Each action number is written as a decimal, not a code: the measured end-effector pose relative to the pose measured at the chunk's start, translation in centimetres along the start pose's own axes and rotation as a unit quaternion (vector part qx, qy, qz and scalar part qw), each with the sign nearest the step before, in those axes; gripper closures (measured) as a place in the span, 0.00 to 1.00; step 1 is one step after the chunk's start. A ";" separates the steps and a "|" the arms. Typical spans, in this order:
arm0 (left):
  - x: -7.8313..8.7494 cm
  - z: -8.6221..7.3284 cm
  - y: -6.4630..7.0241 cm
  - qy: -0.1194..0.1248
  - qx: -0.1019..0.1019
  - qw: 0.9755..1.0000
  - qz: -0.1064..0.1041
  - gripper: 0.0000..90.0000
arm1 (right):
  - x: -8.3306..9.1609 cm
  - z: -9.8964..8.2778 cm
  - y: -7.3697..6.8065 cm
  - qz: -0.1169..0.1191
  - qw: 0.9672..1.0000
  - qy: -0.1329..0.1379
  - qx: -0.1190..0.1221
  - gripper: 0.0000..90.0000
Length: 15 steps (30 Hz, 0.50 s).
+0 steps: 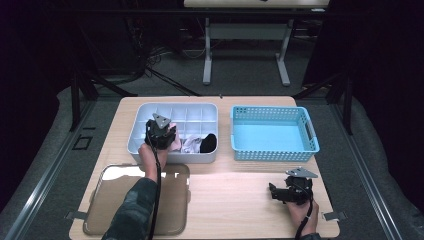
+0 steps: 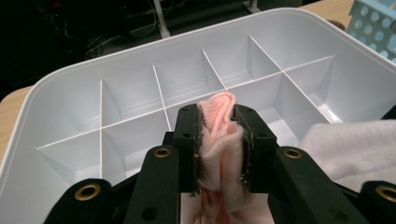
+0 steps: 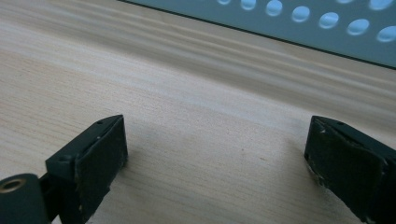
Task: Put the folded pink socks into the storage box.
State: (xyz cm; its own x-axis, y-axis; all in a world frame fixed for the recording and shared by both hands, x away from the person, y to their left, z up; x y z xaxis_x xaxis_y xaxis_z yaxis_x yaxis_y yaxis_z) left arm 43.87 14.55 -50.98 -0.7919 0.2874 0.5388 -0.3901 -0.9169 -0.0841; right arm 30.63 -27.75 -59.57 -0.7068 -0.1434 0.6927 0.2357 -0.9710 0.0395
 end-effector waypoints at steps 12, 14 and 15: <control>-0.1 -0.8 0.0 -0.044 0.024 0.998 -0.042 0.66 | 0.0 0.0 0.0 0.000 1.000 0.000 0.000 0.06; 0.1 -0.9 0.0 -0.048 0.025 0.997 -0.051 0.65 | 0.0 0.0 0.0 0.000 1.000 0.000 0.000 0.06; 0.2 -1.0 0.1 -0.049 0.027 0.997 -0.052 0.65 | 0.0 0.0 0.0 0.000 1.000 0.000 0.000 0.06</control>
Point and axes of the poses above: each handheld gripper's, and its own axes: x roughly backward along the jaws, z roughly out of its top, y roughly to its right, the point moved 1 cm from there along -x, roughly forward along the jaws, and after that the axes turned 4 degrees about -z, right-handed, at the moved point
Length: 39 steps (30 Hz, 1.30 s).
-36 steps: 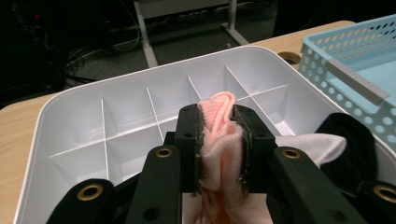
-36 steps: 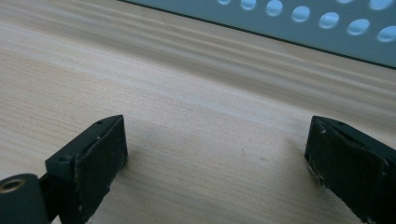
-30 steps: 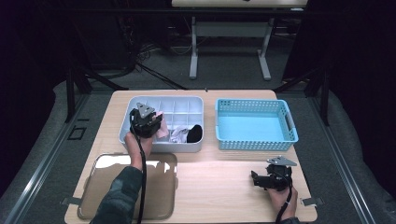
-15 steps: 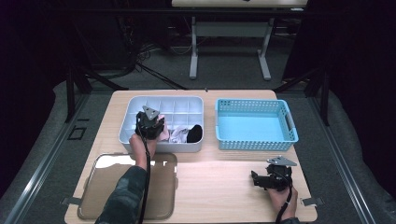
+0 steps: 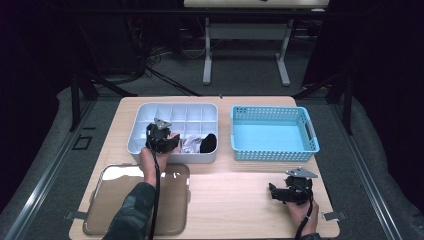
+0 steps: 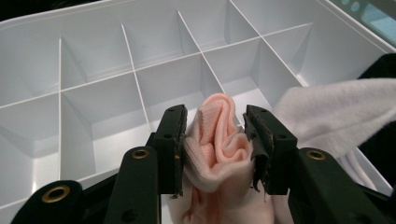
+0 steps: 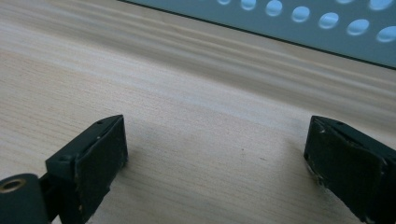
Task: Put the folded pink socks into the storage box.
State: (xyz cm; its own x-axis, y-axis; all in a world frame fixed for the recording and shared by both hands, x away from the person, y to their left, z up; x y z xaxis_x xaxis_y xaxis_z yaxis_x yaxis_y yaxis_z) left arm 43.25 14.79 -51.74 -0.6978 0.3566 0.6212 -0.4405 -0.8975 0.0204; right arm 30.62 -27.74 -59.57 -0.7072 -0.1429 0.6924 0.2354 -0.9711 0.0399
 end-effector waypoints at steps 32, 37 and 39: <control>4.5 -0.9 -0.5 -0.032 0.001 0.998 -0.056 0.18 | 0.0 0.0 0.0 0.003 1.000 -0.001 0.000 0.07; 6.0 -1.7 -0.8 -0.041 -0.004 0.997 -0.058 0.13 | 0.0 0.0 0.0 0.003 1.000 0.001 0.000 0.07; 6.7 -2.3 -0.9 -0.044 -0.009 0.998 -0.054 0.10 | 0.0 0.0 0.0 0.003 1.000 -0.001 0.000 0.07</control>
Point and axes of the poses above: each handheld gripper's, and its own axes: x roughly backward along the jaws, z roughly out of its top, y roughly to its right, the point moved 1 cm from there along -x, roughly forward along the jaws, and after that the axes turned 4 degrees about -z, right-handed, at the moved point
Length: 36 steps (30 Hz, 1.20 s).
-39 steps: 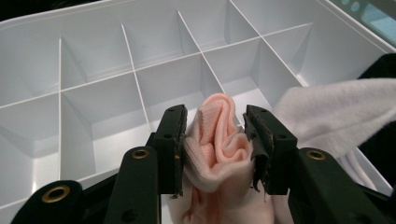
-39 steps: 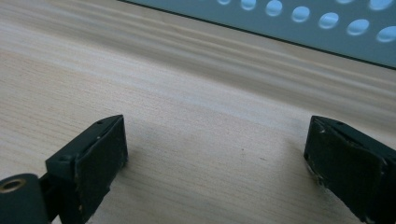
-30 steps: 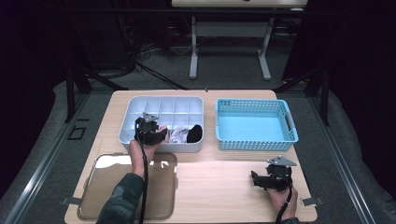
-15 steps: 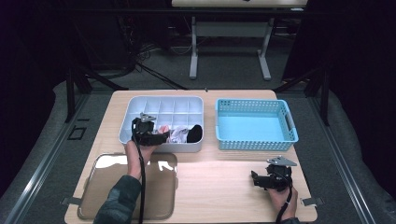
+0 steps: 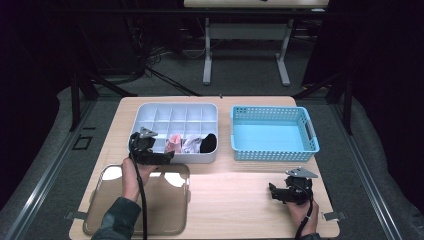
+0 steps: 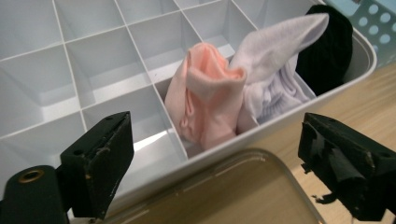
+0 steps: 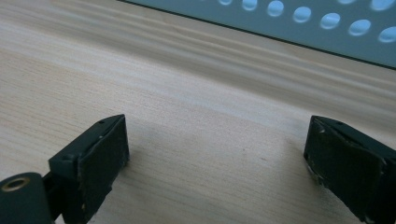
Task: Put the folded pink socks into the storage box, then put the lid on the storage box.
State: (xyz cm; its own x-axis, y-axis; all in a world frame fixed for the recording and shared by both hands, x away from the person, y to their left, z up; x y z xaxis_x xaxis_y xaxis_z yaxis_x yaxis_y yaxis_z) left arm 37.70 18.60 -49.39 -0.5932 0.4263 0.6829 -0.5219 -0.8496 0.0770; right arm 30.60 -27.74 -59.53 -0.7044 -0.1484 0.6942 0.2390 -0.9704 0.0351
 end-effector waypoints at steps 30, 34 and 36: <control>6.8 -11.0 -6.7 -0.013 0.079 0.995 0.058 0.16 | 0.0 0.0 0.0 0.000 1.000 0.000 0.000 0.07; 8.1 -12.6 -8.2 -0.009 0.099 0.991 0.086 0.28 | 0.0 0.0 0.0 0.000 1.000 0.001 0.000 0.07; 8.5 -13.5 -9.0 -0.018 0.113 0.989 0.096 0.35 | 0.0 0.0 0.0 -0.001 1.000 0.001 0.000 0.07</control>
Point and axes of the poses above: each handheld gripper's, and its own axes: x roughly backward along the jaws, z roughly out of its top, y roughly to its right, the point moved 1 cm from there along -x, roughly forward along the jaws, and after that the axes turned 4 degrees about -z, right-handed, at the moved point
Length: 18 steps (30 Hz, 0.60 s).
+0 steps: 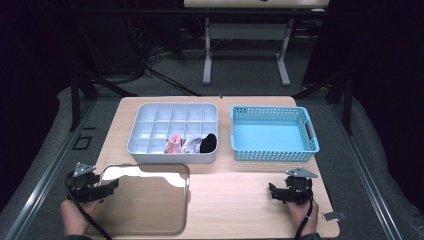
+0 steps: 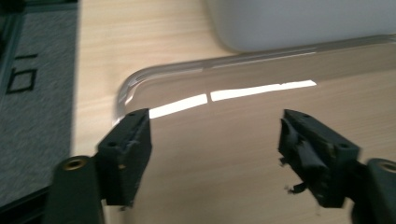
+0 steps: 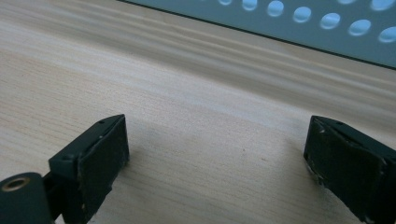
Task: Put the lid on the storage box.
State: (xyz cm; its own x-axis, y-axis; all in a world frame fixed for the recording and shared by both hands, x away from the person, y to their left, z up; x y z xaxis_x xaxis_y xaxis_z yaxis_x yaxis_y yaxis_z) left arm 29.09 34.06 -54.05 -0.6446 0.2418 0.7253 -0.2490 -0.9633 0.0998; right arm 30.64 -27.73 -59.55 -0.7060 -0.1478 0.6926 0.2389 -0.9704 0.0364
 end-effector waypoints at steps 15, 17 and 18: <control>-0.2 -3.4 -3.3 -0.018 0.040 0.997 0.057 1.00 | 0.0 0.0 0.0 -0.002 1.000 0.000 0.001 0.07; -0.3 -3.6 -3.5 -0.022 0.041 0.997 0.058 1.00 | 0.0 0.0 0.0 -0.002 1.000 0.000 0.001 0.07; -0.4 -3.7 -3.5 -0.024 0.041 0.997 0.060 1.00 | 0.0 0.0 0.0 -0.002 1.000 0.001 0.001 0.07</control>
State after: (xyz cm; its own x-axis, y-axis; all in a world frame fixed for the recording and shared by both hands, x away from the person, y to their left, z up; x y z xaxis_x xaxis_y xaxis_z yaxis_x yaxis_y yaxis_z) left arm 27.52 37.78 -57.23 -0.6304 0.1212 0.7667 -0.1121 -0.9916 0.0646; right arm 30.63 -27.71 -59.55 -0.7077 -0.1442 0.6917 0.2369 -0.9707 0.0401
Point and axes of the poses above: each handheld gripper's, and its own axes: x roughly backward along the jaws, z roughly out of its top, y roughly to its right, the point moved 1 cm from there along -x, roughly forward along the jaws, and after that the axes turned 4 degrees about -z, right-handed, at the moved point
